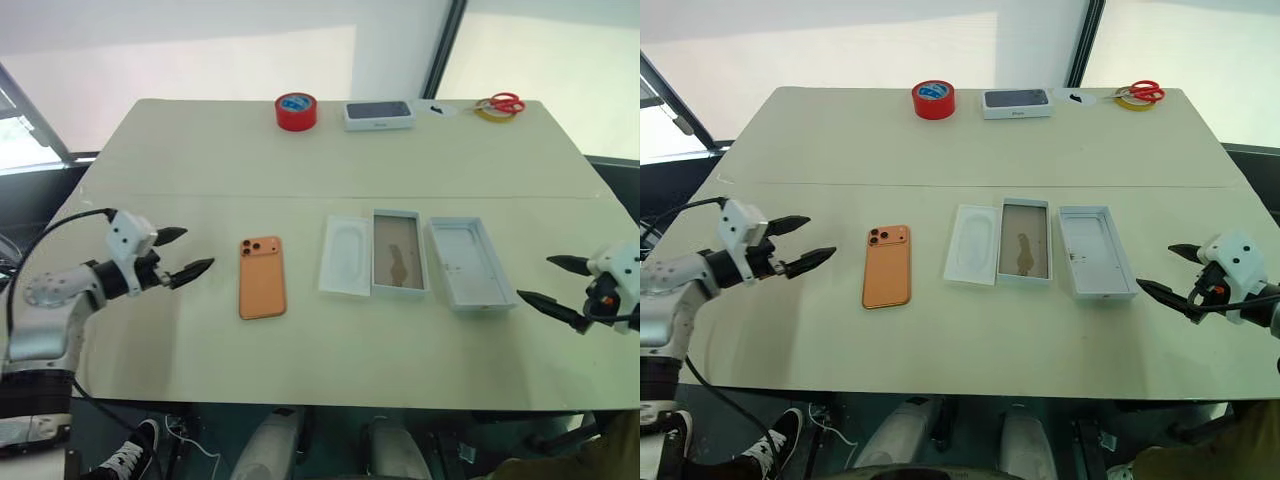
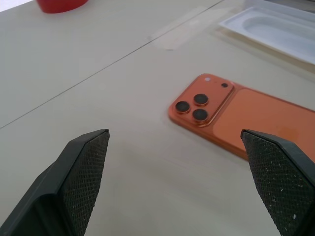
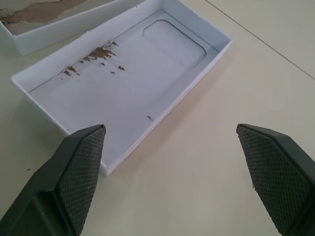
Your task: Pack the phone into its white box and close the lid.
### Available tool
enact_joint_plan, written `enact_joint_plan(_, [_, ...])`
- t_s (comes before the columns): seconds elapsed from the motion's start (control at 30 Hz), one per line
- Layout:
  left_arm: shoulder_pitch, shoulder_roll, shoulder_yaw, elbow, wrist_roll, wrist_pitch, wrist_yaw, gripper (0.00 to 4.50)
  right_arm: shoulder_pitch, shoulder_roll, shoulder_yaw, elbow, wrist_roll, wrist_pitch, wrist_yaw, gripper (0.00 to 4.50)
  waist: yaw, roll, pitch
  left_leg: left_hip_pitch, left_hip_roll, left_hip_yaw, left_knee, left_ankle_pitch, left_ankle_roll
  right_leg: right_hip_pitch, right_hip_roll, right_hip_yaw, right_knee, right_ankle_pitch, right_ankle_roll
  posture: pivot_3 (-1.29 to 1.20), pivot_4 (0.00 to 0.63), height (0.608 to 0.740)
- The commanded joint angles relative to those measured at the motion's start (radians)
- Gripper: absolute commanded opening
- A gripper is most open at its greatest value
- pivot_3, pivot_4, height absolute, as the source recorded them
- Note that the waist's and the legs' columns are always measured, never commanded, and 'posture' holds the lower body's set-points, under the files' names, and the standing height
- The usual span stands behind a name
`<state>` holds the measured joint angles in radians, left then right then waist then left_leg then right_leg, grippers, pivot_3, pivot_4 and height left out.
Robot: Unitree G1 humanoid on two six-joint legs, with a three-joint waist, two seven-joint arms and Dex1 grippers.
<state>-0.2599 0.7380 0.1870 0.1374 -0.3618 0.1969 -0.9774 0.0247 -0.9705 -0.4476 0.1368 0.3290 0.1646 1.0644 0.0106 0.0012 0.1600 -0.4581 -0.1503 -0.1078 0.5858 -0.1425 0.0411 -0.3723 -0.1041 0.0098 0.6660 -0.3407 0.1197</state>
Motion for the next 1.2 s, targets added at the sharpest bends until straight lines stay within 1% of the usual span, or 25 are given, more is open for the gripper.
enact_joint_plan(0.03, [-0.039, -0.037, -0.012, -0.120, -0.036, 0.110, 0.074, 4.50, -0.023, -0.009, -0.008, -0.092, 0.031, 0.022, -0.007, 4.46, 0.000, 0.000, 0.000, 0.000, 0.000, 0.000, 0.000, 0.000, 0.000, 0.000, 0.000, 0.000, 0.000, 0.000, 0.000, 0.00, 0.150, 0.736])
enact_joint_plan(0.17, [-0.102, -0.095, -0.086, -0.208, -0.026, 0.289, 0.172, 4.50, -0.068, 0.006, 0.046, -0.219, 0.069, 0.087, -0.013, 4.46, 0.001, 0.000, 0.000, 0.000, 0.000, 0.000, 0.002, 0.000, 0.000, 0.000, 0.000, 0.000, 0.001, 0.001, 0.001, 0.00, 0.150, 0.736])
enact_joint_plan(0.23, [-0.147, -0.124, -0.117, -0.217, -0.040, 0.396, 0.208, 4.50, -0.102, 0.022, 0.103, -0.293, 0.083, 0.126, -0.025, 4.46, -0.001, 0.000, 0.000, 0.000, 0.000, 0.000, 0.003, 0.000, 0.000, 0.001, 0.000, 0.000, 0.001, 0.001, 0.001, 0.00, 0.150, 0.736])
enact_joint_plan(0.27, [-0.175, -0.146, -0.122, -0.206, -0.076, 0.480, 0.216, 4.50, -0.112, 0.032, 0.140, -0.328, 0.086, 0.132, -0.017, 4.46, -0.001, 0.000, 0.000, 0.000, 0.000, 0.000, 0.003, 0.000, 0.000, 0.001, 0.001, 0.000, 0.001, 0.001, 0.001, 0.00, 0.150, 0.736])
enact_joint_plan(0.33, [-0.227, -0.210, -0.104, -0.168, -0.125, 0.593, 0.265, 4.50, -0.134, 0.051, 0.196, -0.365, 0.086, 0.145, -0.016, 4.46, 0.000, -0.001, 0.000, 0.000, 0.000, -0.001, 0.003, 0.000, 0.000, 0.001, 0.001, 0.000, 0.001, 0.002, 0.003, 0.00, 0.150, 0.736])
enact_joint_plan(0.4, [-0.257, -0.252, -0.098, -0.150, -0.138, 0.629, 0.295, 4.50, -0.147, 0.060, 0.229, -0.375, 0.071, 0.138, -0.017, 4.46, 0.002, -0.001, 0.000, -0.001, 0.000, -0.001, 0.004, 0.000, 0.000, 0.001, 0.001, 0.000, 0.001, 0.002, 0.003, 0.00, 0.150, 0.736])
enact_joint_plan(0.53, [-0.357, -0.387, -0.021, -0.091, -0.274, 0.876, 0.387, 4.50, -0.210, 0.086, 0.286, -0.356, 0.041, 0.122, -0.049, 4.46, 0.002, -0.003, 0.001, -0.002, 0.000, -0.001, 0.007, 0.000, 0.000, 0.001, 0.001, -0.001, 0.000, 0.005, 0.009, 0.00, 0.150, 0.736])
enact_joint_plan(0.63, [-0.382, -0.439, -0.003, -0.071, -0.310, 0.948, 0.415, 4.50, -0.233, 0.108, 0.305, -0.351, 0.025, 0.116, -0.069, 4.46, 0.001, -0.004, 0.002, -0.003, 0.000, -0.001, 0.009, 0.000, 0.000, 0.002, 0.002, -0.001, 0.000, 0.006, 0.011, 0.00, 0.150, 0.736])
enact_joint_plan(0.7, [-0.385, -0.459, -0.021, -0.073, -0.316, 0.959, 0.420, 4.50, -0.238, 0.119, 0.315, -0.354, 0.022, 0.118, -0.079, 4.46, 0.000, -0.004, 0.002, -0.003, 0.000, -0.001, 0.009, 0.000, 0.000, 0.002, 0.002, -0.001, 0.000, 0.006, 0.011, 0.00, 0.150, 0.736])
enact_joint_plan(0.87, [-0.387, -0.519, -0.055, -0.030, -0.283, 0.989, 0.485, 4.50, -0.237, 0.129, 0.313, -0.366, 0.014, 0.120, -0.097, 4.46, 0.002, -0.004, 0.001, -0.002, 0.000, -0.002, 0.009, 0.001, -0.001, 0.002, 0.002, -0.001, 0.001, 0.006, 0.011, 0.00, 0.150, 0.736])
enact_joint_plan(1.0, [-0.399, -0.555, -0.049, -0.002, -0.297, 1.010, 0.500, 4.50, -0.230, 0.124, 0.303, -0.370, 0.011, 0.119, -0.099, 4.46, 0.002, -0.005, 0.002, -0.003, 0.000, -0.001, 0.010, 0.001, -0.001, 0.002, 0.002, -0.001, 0.000, 0.006, 0.011, 0.00, 0.150, 0.736])
enact_joint_plan(1.07, [-0.409, -0.565, -0.076, 0.024, -0.270, 1.004, 0.514, 4.50, -0.228, 0.124, 0.302, -0.375, 0.012, 0.122, -0.103, 4.46, 0.003, -0.005, 0.002, -0.003, 0.000, -0.001, 0.010, 0.001, -0.001, 0.002, 0.002, -0.001, 0.000, 0.006, 0.011, 0.00, 0.150, 0.736])
enact_joint_plan(1.2, [-0.434, -0.594, -0.077, 0.092, -0.262, 1.013, 0.529, 4.50, -0.228, 0.128, 0.302, -0.384, 0.011, 0.127, -0.116, 4.46, 0.004, -0.005, 0.002, -0.002, 0.000, -0.001, 0.010, 0.001, -0.001, 0.003, 0.002, -0.001, 0.000, 0.006, 0.011, 0.00, 0.150, 0.736])
